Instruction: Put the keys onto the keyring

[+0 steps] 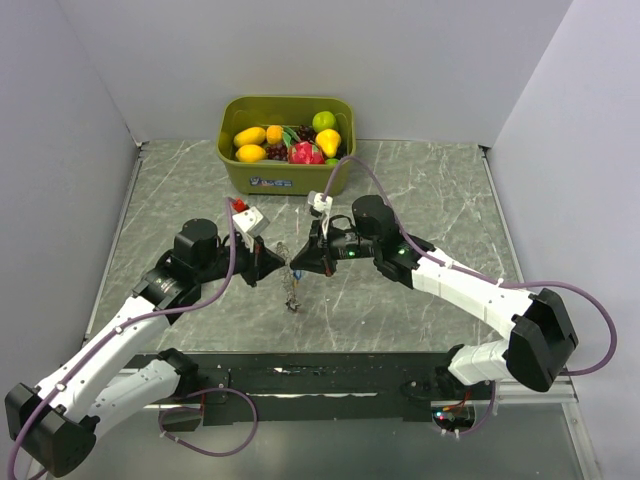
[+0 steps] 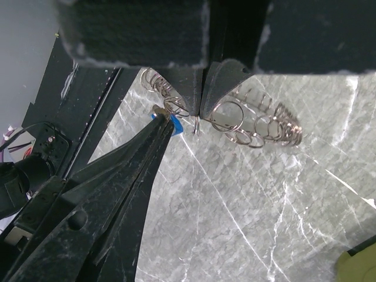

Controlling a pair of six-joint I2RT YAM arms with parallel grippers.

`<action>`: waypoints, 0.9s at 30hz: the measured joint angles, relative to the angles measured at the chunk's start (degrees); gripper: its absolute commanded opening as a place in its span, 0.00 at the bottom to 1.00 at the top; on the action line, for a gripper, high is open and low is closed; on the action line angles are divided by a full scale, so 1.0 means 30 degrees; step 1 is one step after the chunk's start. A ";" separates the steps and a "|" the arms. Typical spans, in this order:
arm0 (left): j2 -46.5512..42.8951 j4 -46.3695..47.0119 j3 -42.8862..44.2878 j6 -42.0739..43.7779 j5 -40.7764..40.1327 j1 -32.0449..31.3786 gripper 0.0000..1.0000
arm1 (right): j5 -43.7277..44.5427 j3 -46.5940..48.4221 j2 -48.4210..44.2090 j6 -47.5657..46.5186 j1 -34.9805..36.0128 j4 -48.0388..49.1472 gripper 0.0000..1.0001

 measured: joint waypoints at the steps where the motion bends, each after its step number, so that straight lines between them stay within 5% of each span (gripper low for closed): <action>1: 0.0000 -0.0007 0.0000 0.0007 0.0000 -0.0015 0.01 | 0.0007 0.0029 0.0000 0.0007 0.0000 0.0029 0.00; 27: 0.0197 -0.0131 0.0007 0.0168 0.0364 -0.0415 0.01 | 0.1676 0.0036 -0.0102 -0.0073 0.0036 0.0175 0.00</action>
